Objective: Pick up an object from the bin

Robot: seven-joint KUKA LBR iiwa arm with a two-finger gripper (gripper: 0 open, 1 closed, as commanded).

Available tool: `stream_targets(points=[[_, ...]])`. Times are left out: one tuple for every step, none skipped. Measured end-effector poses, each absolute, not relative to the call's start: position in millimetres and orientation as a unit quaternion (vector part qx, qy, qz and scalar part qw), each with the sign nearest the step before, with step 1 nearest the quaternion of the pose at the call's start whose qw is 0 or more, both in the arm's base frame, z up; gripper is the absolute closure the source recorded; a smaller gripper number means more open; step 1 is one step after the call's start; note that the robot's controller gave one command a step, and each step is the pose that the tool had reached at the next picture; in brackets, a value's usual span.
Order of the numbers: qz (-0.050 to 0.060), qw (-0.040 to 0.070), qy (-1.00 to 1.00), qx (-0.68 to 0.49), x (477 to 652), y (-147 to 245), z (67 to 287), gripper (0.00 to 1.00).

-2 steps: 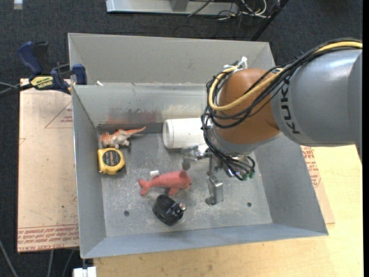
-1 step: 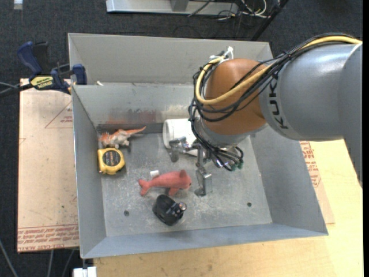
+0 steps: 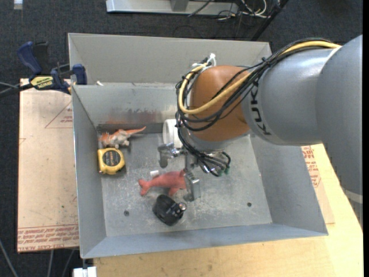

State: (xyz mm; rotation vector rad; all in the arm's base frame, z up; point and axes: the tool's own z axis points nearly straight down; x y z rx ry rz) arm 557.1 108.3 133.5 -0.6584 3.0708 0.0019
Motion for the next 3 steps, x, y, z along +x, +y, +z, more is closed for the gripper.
stream_targets(points=[[0.003,0.006,0.937,-0.349,558.8,125.6,89.6,1.00],[0.003,0.006,0.937,-0.350,558.8,125.7,89.7,1.00],[0.002,0.012,0.928,-0.371,553.9,128.6,260.4,1.00]])
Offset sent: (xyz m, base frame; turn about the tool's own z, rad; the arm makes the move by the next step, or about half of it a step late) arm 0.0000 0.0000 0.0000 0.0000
